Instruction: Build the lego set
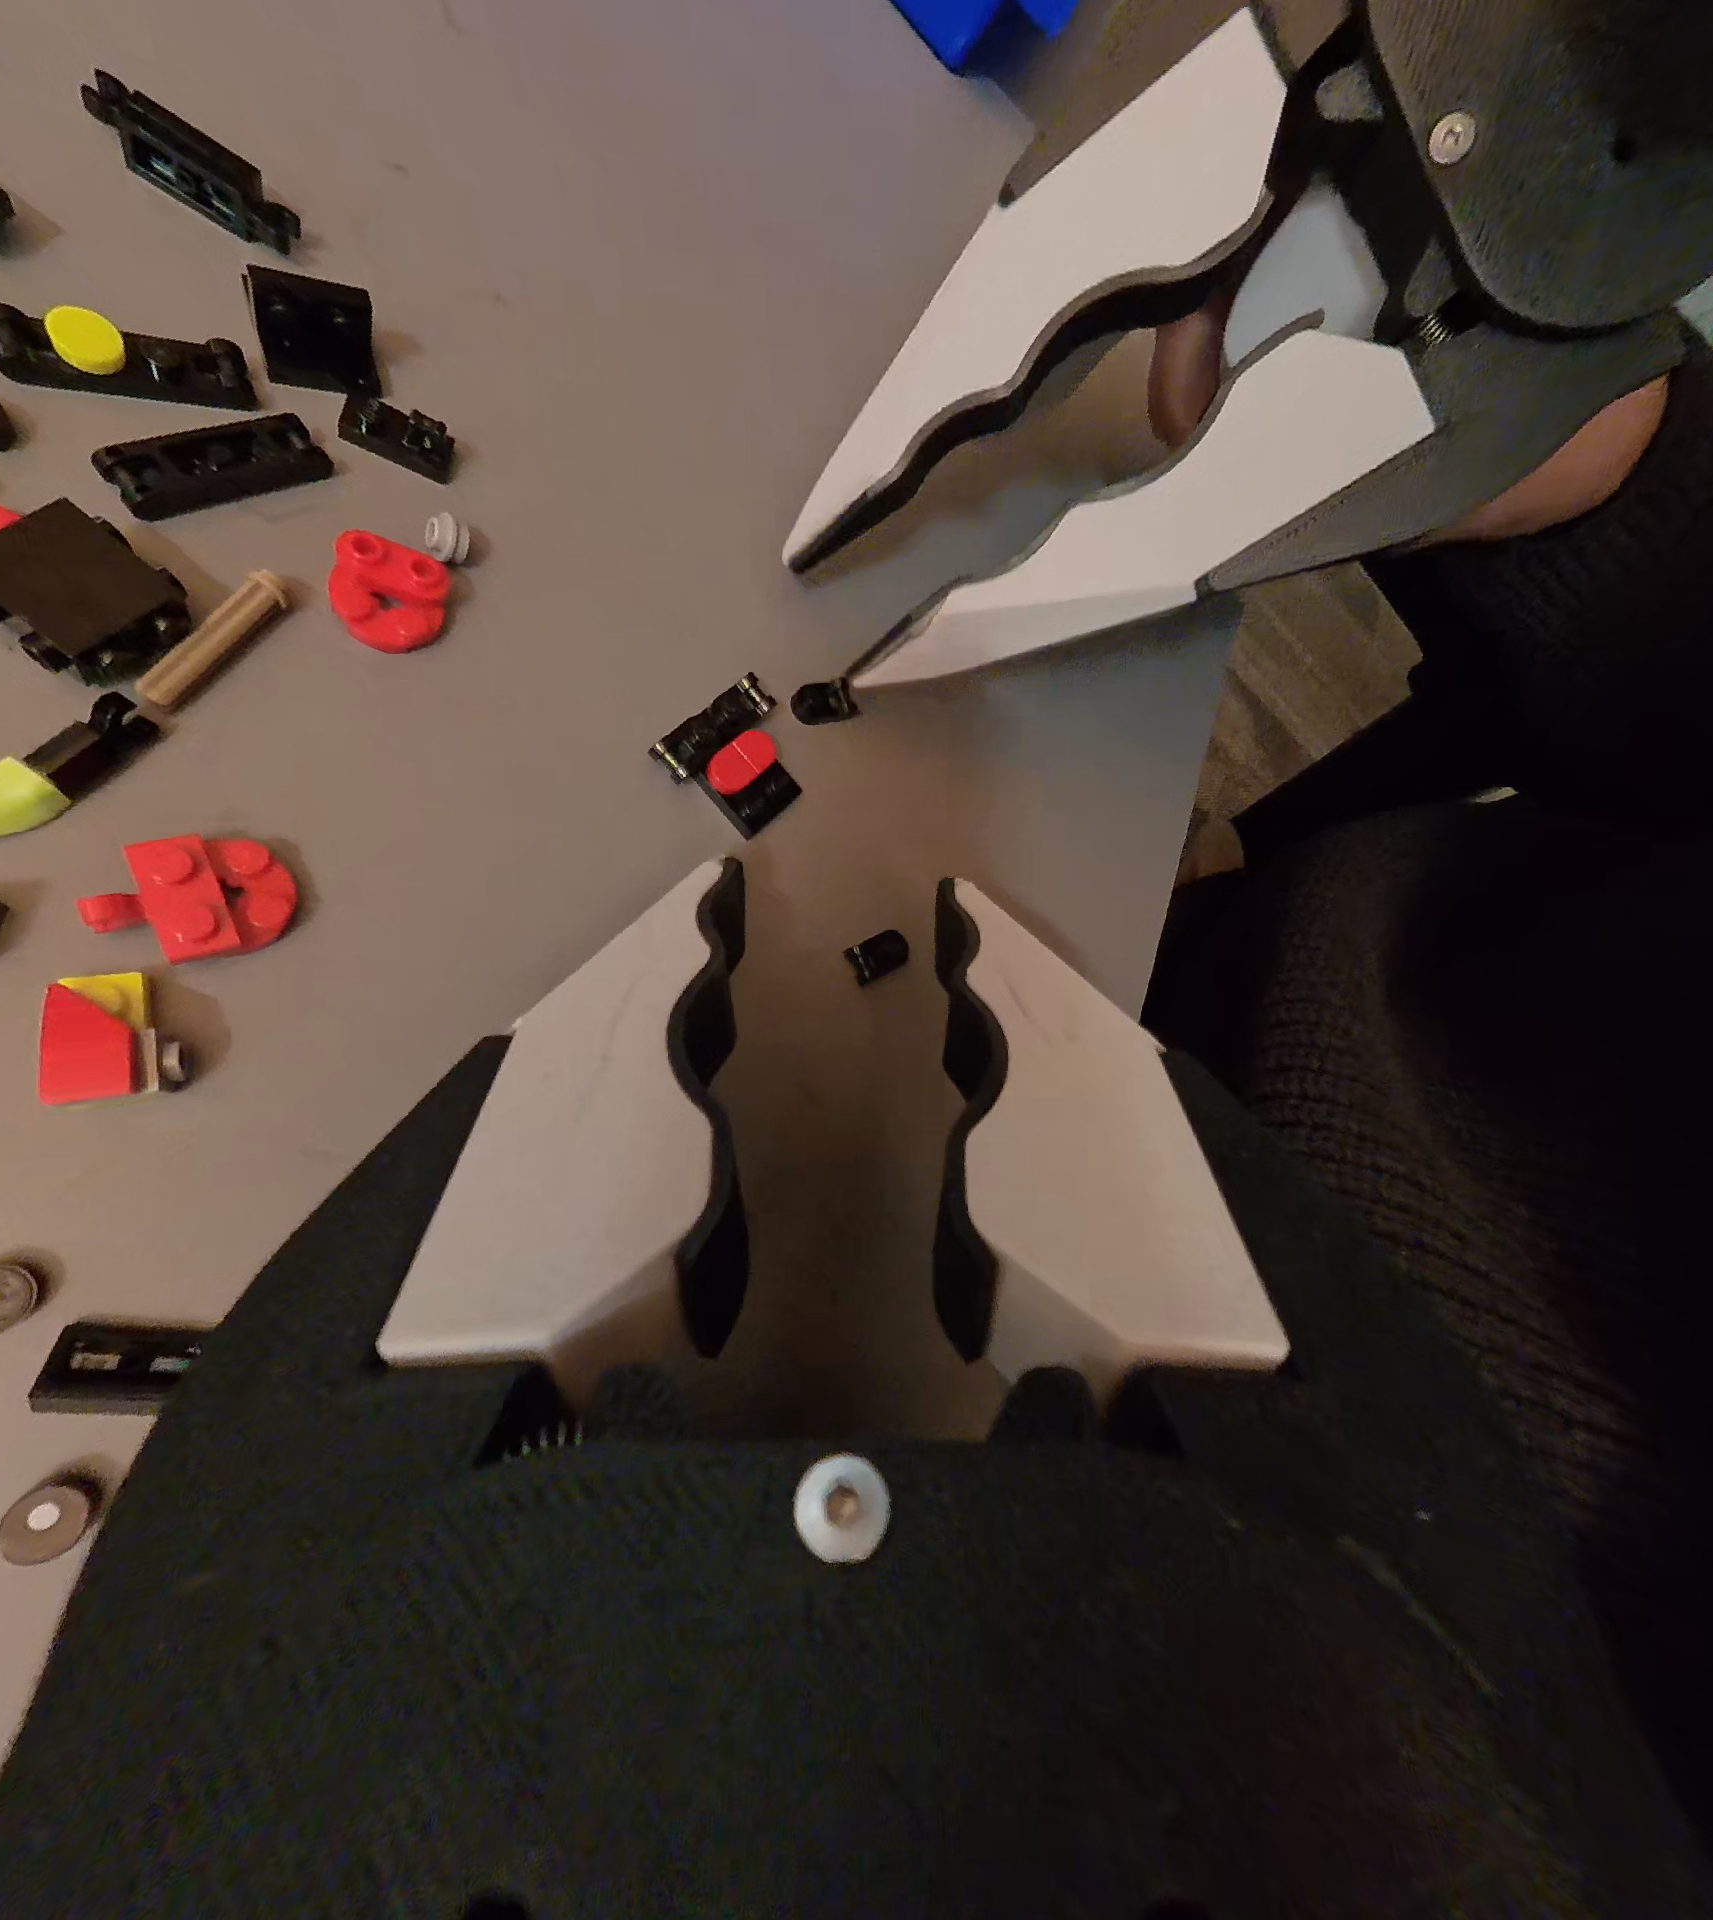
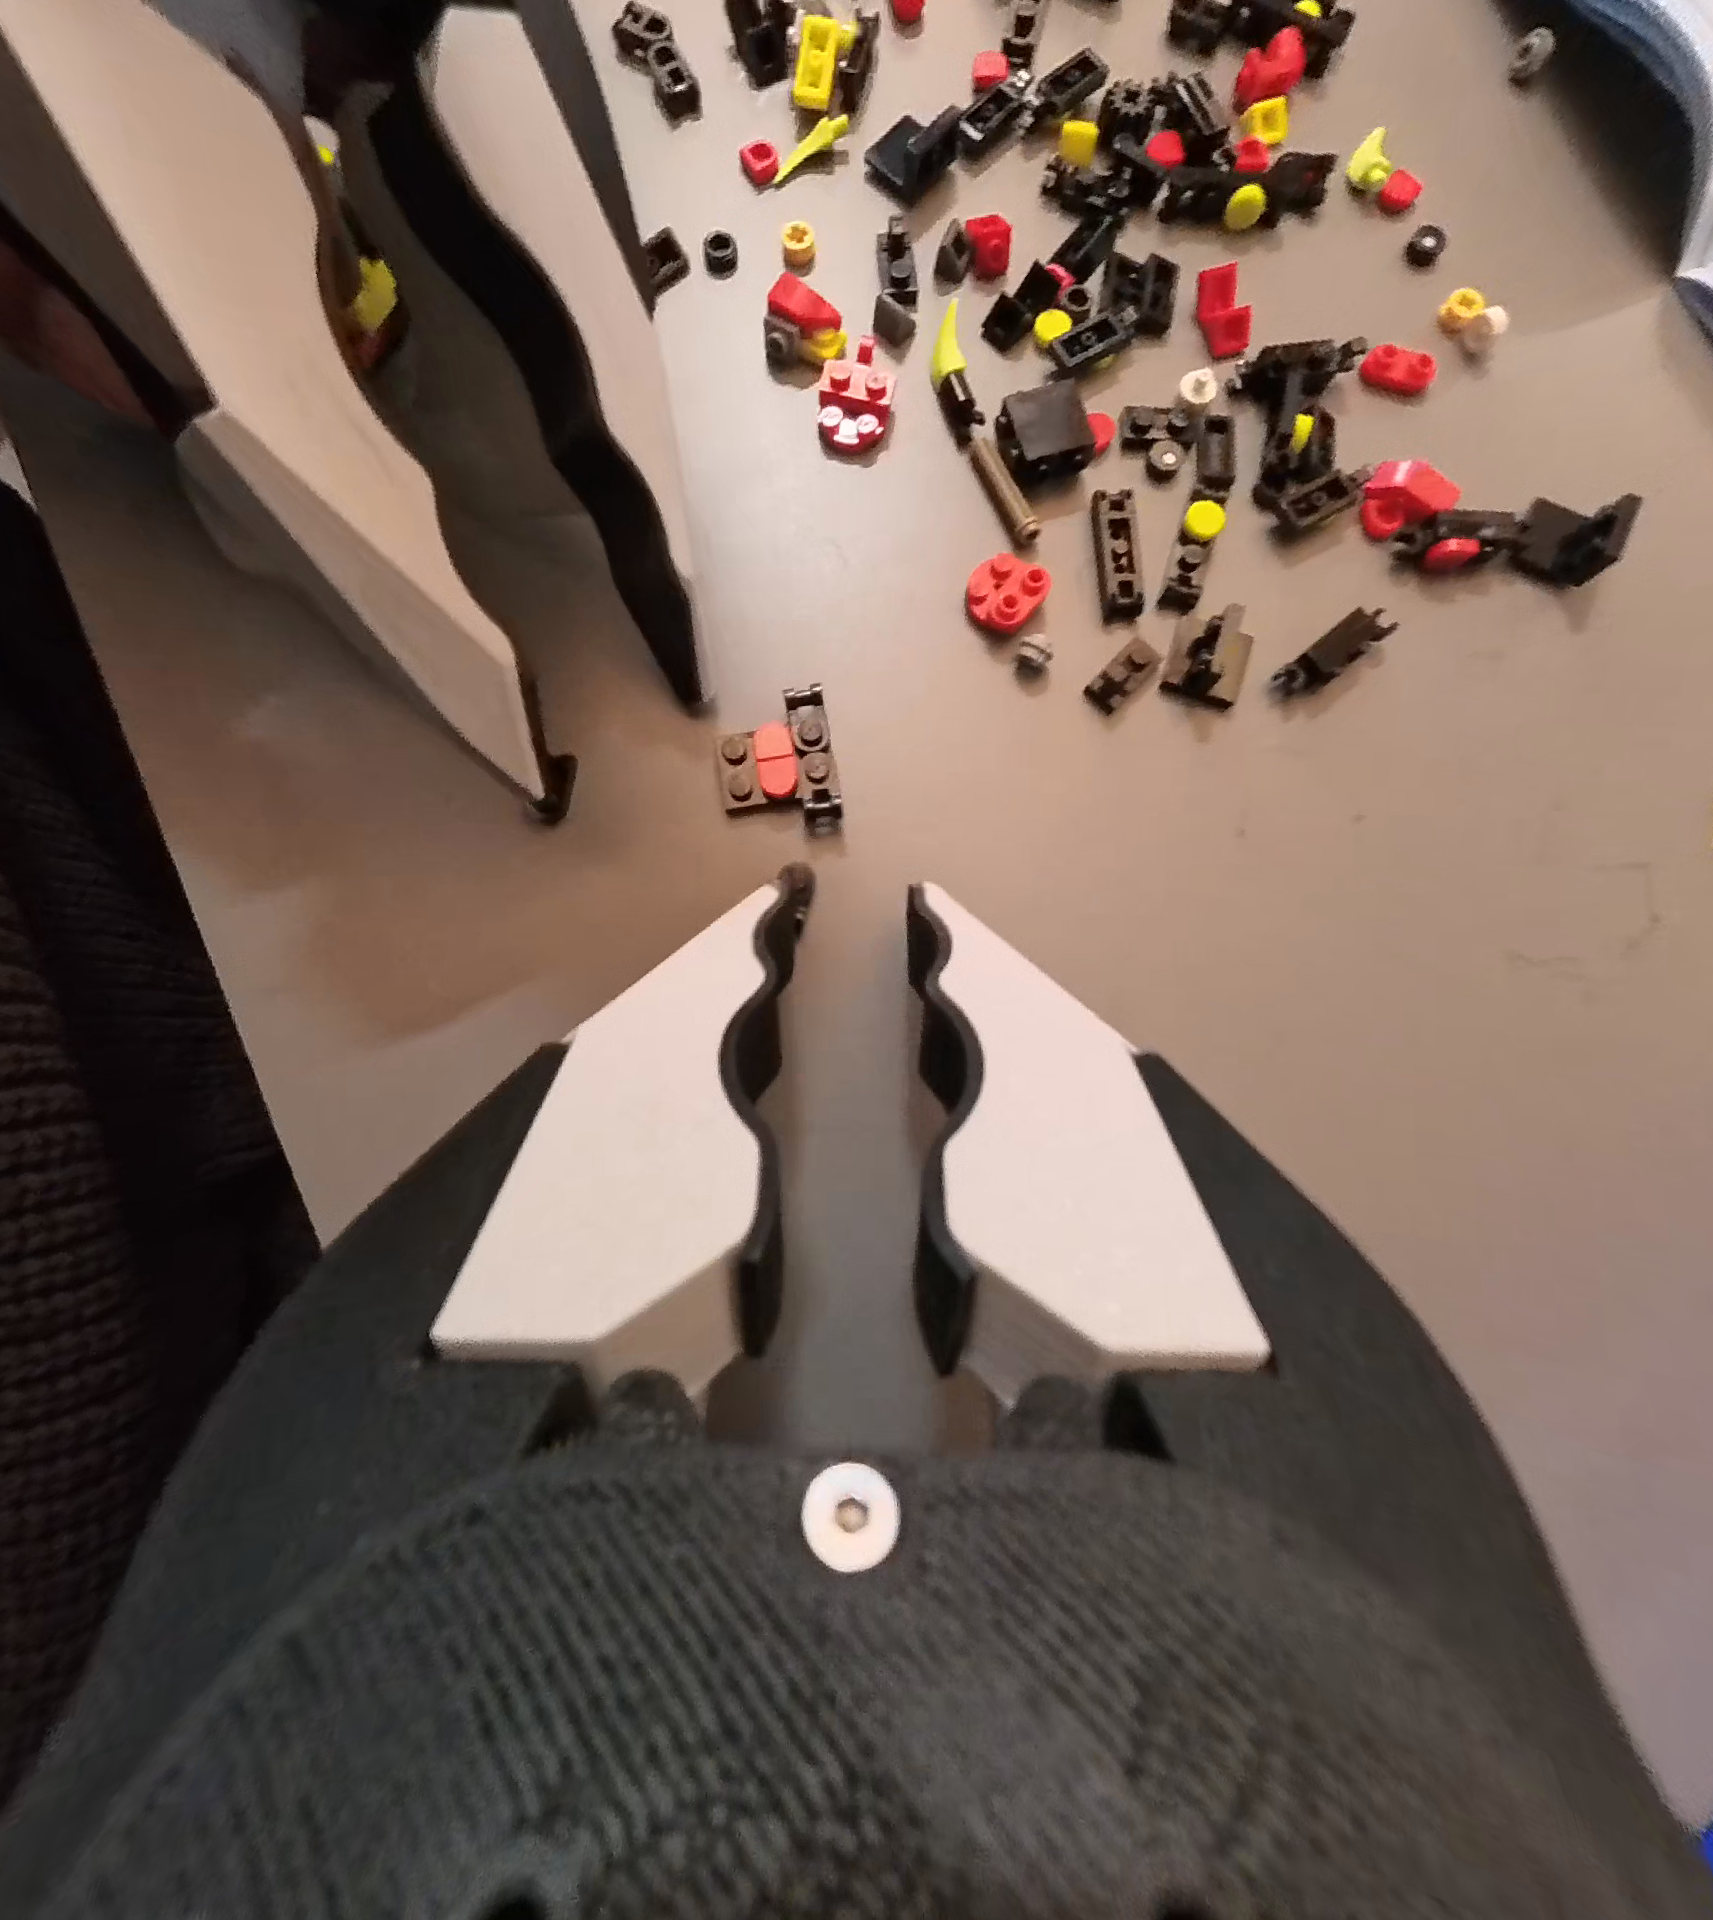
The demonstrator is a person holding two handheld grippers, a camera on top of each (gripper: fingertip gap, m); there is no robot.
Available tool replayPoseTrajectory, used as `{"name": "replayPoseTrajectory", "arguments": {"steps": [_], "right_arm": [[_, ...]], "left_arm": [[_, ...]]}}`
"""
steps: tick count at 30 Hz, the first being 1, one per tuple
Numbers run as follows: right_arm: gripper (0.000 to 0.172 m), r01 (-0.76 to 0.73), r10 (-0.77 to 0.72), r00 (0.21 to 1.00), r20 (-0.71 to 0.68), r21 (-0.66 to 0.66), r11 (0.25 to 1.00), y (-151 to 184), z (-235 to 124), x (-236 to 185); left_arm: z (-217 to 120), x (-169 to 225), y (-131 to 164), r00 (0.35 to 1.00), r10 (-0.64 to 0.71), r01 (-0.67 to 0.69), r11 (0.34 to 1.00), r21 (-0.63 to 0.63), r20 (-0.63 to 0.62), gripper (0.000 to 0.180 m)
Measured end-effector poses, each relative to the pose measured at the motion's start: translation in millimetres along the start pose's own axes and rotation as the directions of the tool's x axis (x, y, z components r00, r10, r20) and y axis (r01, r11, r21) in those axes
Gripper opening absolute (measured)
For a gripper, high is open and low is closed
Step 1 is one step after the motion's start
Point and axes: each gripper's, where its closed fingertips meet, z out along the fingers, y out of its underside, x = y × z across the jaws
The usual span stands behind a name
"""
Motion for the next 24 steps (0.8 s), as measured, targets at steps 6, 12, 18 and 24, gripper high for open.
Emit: {"name": "replayPoseTrajectory", "arguments": {"steps": [6,12,18,24], "right_arm": [[0.021,-0.029,0.031,0.998,-0.061,0.019,0.999,-9,-7,5],[0.019,-0.074,0.073,0.996,-0.055,-0.010,0.997,-9,-3,-8],[0.021,-0.131,0.127,0.988,-0.093,-0.040,0.991,5,3,-11],[0.018,-0.154,0.150,0.985,-0.082,-0.046,0.987,8,7,-11]], "left_arm": [[1,0,-1,1.000,-0.005,0.005,1.000,0.004,-0.005,0.035],[2,1,-2,1.000,-0.001,0.001,1.000,0.010,-0.008,0.035],[4,4,-2,1.000,0.005,-0.005,1.000,0.008,-0.021,0.035],[6,7,0,0.999,0.014,-0.014,1.000,0.002,-0.033,0.035]]}}
